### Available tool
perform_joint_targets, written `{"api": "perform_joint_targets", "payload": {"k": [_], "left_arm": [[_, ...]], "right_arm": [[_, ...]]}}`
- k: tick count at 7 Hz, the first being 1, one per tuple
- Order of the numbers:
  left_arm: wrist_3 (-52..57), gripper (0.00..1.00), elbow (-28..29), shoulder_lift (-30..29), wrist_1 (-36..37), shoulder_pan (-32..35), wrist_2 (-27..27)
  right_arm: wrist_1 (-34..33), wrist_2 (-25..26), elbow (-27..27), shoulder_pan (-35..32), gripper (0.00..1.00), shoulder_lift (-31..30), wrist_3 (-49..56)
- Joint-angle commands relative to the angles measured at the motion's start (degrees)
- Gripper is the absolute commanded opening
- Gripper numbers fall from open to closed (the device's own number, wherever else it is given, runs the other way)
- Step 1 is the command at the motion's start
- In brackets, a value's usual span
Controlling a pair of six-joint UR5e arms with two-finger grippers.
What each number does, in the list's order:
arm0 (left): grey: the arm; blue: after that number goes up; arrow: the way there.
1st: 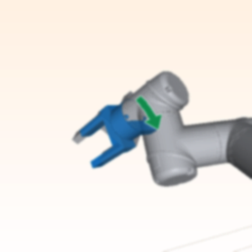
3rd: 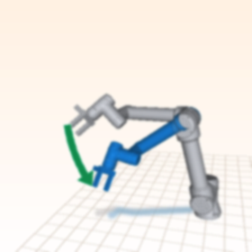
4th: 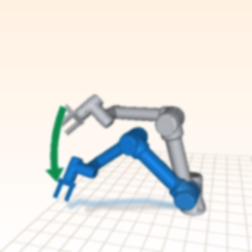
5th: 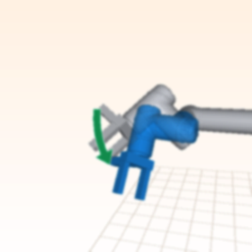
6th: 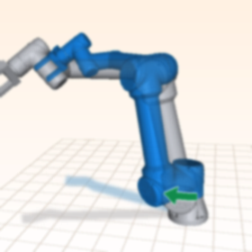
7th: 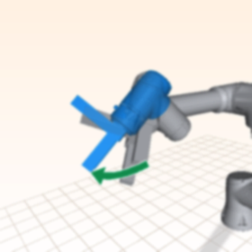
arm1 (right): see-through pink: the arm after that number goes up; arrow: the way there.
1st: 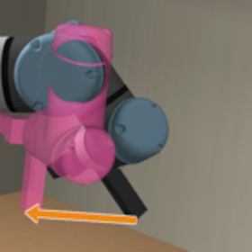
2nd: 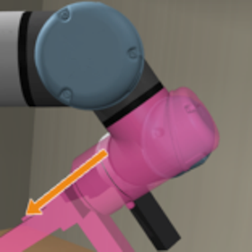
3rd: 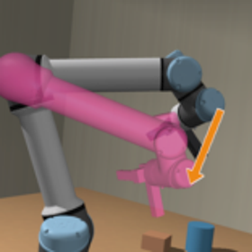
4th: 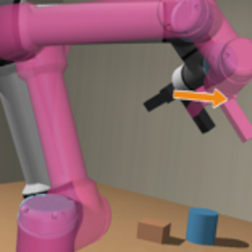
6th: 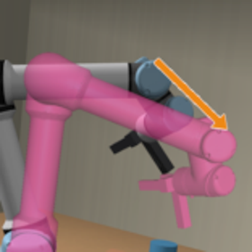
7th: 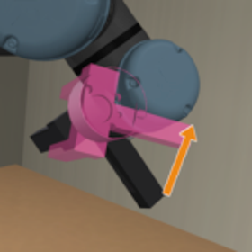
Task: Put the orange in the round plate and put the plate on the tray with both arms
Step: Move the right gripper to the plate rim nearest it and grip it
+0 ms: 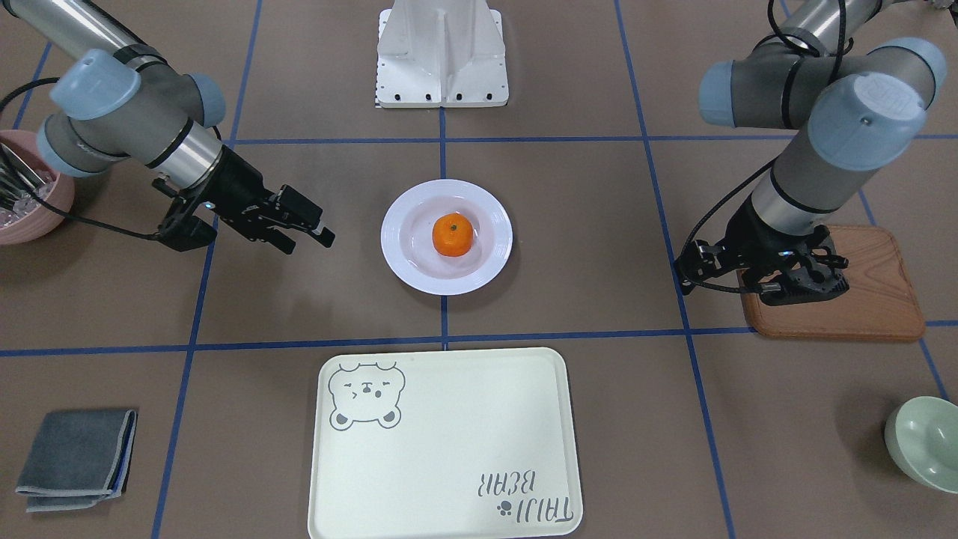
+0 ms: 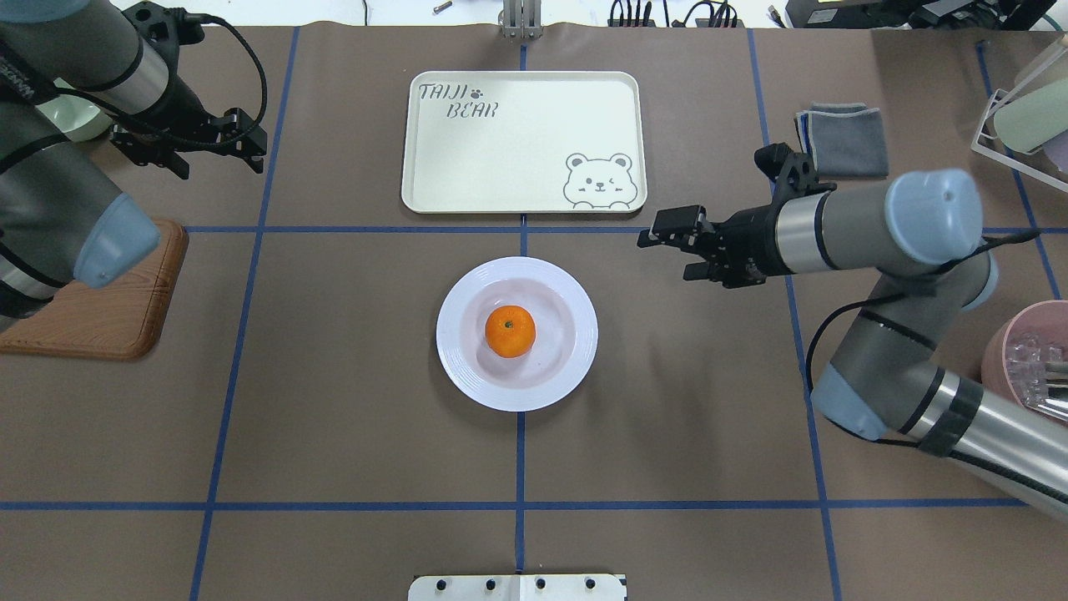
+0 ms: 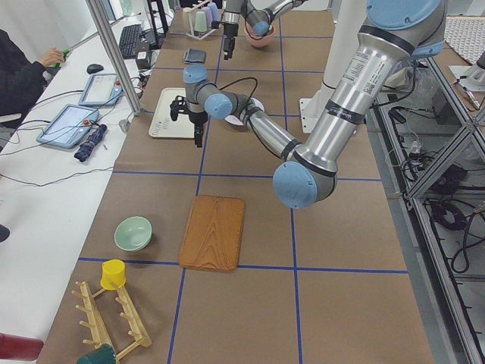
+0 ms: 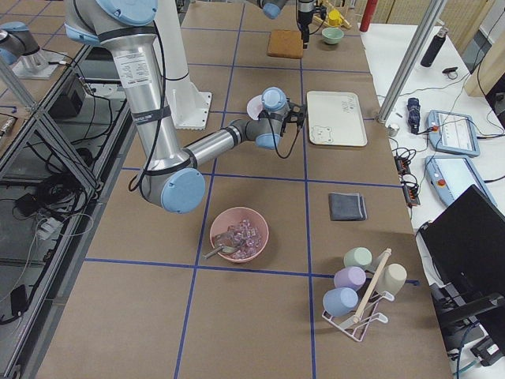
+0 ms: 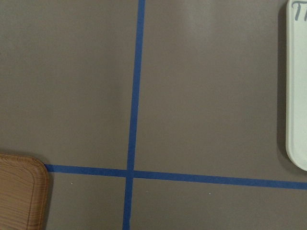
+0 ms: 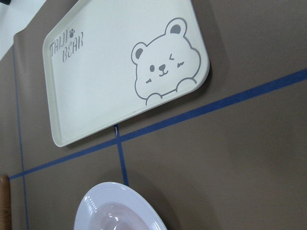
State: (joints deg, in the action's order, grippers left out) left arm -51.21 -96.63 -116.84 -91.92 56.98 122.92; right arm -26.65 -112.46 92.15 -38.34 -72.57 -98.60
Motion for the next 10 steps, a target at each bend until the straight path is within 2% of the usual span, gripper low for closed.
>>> {"api": "perform_joint_targets", "payload": {"k": [1,4,10], "left_arm": [[0.0,0.99,0.0,0.1,0.0,0.1,-0.1],[0.0,0.99,0.1,0.1,0.1,0.4,-0.1],[-0.2,0.99,1.3,0.2,0.0,0.3,0.0]], "right_arm": [[9.7,13.9,-3.8,9.4,1.00,0.5,-4.7],[9.9,17.8,-4.3,12.4,1.00,0.9,-5.6],[9.9,21.7,-7.8,16.4,1.00,4.0,-6.9]]}}
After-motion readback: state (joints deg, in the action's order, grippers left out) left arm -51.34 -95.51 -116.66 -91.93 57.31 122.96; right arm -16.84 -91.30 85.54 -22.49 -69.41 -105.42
